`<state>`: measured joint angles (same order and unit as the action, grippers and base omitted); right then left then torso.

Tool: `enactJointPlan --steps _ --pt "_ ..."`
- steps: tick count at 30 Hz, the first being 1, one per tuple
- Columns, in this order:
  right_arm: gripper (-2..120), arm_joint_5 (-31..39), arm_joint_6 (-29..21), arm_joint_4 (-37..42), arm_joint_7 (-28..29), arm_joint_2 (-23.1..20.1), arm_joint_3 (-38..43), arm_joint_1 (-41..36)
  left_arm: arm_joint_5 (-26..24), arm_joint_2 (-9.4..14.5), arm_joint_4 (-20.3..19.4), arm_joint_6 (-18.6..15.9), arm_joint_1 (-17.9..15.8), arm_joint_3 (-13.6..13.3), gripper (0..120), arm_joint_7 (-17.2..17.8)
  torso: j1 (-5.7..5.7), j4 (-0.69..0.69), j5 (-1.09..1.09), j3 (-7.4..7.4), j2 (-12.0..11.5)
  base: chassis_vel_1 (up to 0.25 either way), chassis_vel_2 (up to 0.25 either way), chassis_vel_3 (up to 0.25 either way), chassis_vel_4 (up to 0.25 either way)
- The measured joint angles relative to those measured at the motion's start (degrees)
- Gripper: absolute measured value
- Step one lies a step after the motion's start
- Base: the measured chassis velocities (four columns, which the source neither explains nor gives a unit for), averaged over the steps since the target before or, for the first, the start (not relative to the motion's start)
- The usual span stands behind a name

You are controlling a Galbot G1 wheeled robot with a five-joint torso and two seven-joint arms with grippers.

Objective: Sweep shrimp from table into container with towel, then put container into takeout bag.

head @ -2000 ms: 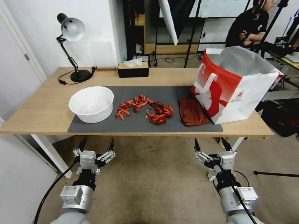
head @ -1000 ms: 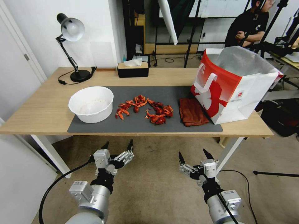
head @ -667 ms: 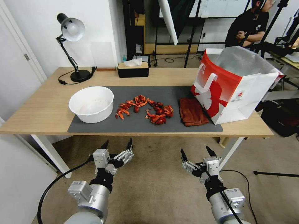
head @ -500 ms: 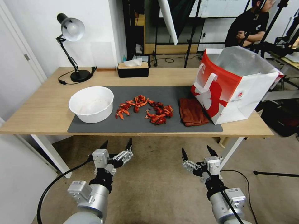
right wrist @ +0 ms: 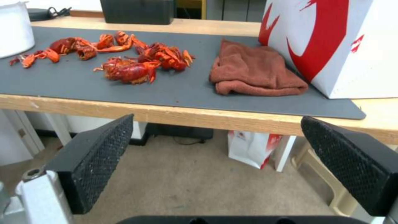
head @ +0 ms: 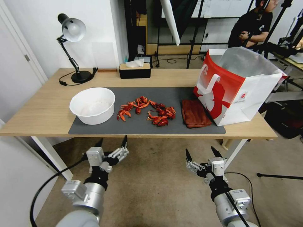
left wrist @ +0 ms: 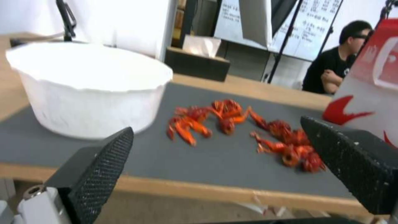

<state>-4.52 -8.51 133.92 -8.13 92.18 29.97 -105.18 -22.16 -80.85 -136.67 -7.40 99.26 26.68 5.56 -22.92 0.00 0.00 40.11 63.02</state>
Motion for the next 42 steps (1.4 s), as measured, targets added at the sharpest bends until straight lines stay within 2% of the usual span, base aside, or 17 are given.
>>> enactJointPlan --steps 7,10,15,17,18,21,23,25,26,28,29,31,33,35,38,41,42 --pt "100 -0.01 -0.08 -0.25 0.03 -0.01 0.05 0.09 -4.02 3.6 3.1 0.9 -5.45 1.72 100 -0.04 0.01 0.0 0.0 0.0 0.0 0.0 0.0 0.0 0.0" --pt "100 -0.2 -0.2 -0.21 0.04 -0.01 0.06 -0.08 -6.71 7.69 7.17 1.02 -11.13 3.3 100 0.23 0.01 -0.02 -0.01 0.0 0.0 0.0 0.0 0.0 0.0" --pt "100 -0.05 -0.56 0.08 0.05 -0.03 0.05 -0.31 -8.08 11.58 9.66 1.02 -14.82 5.24 100 0.12 0.01 -0.01 0.0 0.01 0.0 0.0 0.0 0.0 0.0" --pt "100 0.01 -0.75 0.14 0.06 -0.04 -0.24 -0.35 -9.24 15.49 11.48 0.85 -16.77 7.44 100 -1.11 0.01 0.01 -0.02 0.01 0.0 0.0 0.0 0.0 0.0" --pt "100 0.01 -0.75 0.14 0.06 -0.04 -0.24 -0.35 -9.24 15.49 11.48 0.85 -16.77 7.44 100 -1.11 0.01 0.01 -0.02 0.01 0.0 0.0 0.0 0.0 0.0" --pt "100 0.0 -0.75 -0.03 0.13 -0.04 -0.39 -0.39 -10.38 19.36 12.75 -1.37 -18.39 8.95 100 -3.17 0.01 0.01 -0.01 0.01 0.0 0.0 0.0 0.0 0.0" --pt "100 -0.07 -0.7 -0.5 0.21 -0.05 -0.42 -0.42 -11.68 25.16 15.85 -3.27 -21.53 9.37 100 -5.46 0.01 -0.01 -0.02 0.01 0.0 0.0 0.0 0.0 0.0" --pt "100 -0.12 -0.66 -0.54 0.24 -0.04 -0.41 -0.43 -11.84 26.21 16.54 -3.43 -22.12 9.38 100 -5.8 0.01 -0.02 0.0 0.01 0.0 0.0 0.0 0.0 0.0" --pt "100 -0.34 -0.51 -0.63 0.28 -0.04 -0.41 -0.47 -12.33 29.71 19.15 -3.64 -24.34 9.19 100 -8.41 0.0 -0.01 -0.01 0.01 0.0 0.0 0.0 0.0 0.0" --pt "100 -0.5 -0.38 -0.66 0.35 -0.05 -0.42 -0.52 -11.94 32.87 21.4 -3.27 -26.09 9.24 100 -14.38 0.0 -0.02 0.0 0.0 0.0 0.0 0.0 0.0 0.0" --pt "100 -0.5 -0.38 -0.66 0.35 -0.05 -0.42 -0.52 -11.94 32.87 21.4 -3.27 -26.09 9.24 100 -14.38 0.0 -0.02 0.0 0.0 0.0 0.0 0.0 0.0 0.0" --pt "100 -0.66 -0.21 -0.83 0.46 -0.05 -0.44 -0.53 -11.38 36.23 23.92 -0.27 -28.3 8.79 100 -23.36 0.0 0.0 -0.01 0.0 0.0 0.0 0.0 0.0 0.0" --pt "100 -0.68 -0.15 -0.93 0.51 -0.05 -0.44 -0.54 -11.37 37.05 24.49 0.21 -28.97 8.5 100 -25.0 0.01 0.0 -0.01 0.0 0.0 0.0 0.0 0.0 0.0" --pt "100 -0.69 0.08 -1.31 0.66 -0.06 -0.36 -0.65 -10.97 39.98 26.94 1.51 -32.69 7.26 100 -30.45 0.01 0.0 -0.02 0.0 0.0 0.0 0.0 0.0 0.0" --pt "100 -0.69 0.15 -1.43 0.72 -0.06 -0.23 -0.73 -9.99 41.96 29.14 2.02 -35.74 6.44 100 -34.75 0.0 -0.01 -0.02 0.0 0.0 0.0 0.0 0.0 0.0" --pt "100 -0.68 0.11 -1.82 0.8 -0.06 -0.2 -0.39 -6.57 46.09 34.42 5.04 -40.97 4.74 100 -44.91 0.0 -0.04 -0.02 0.0 -0.01 0.0 0.0 0.0 0.0" --pt "100 -0.68 0.11 -1.82 0.8 -0.06 -0.2 -0.39 -6.57 46.09 34.42 5.04 -40.97 4.74 100 -44.91 0.0 -0.04 -0.02 0.0 -0.01 0.0 0.0 0.0 0.0"
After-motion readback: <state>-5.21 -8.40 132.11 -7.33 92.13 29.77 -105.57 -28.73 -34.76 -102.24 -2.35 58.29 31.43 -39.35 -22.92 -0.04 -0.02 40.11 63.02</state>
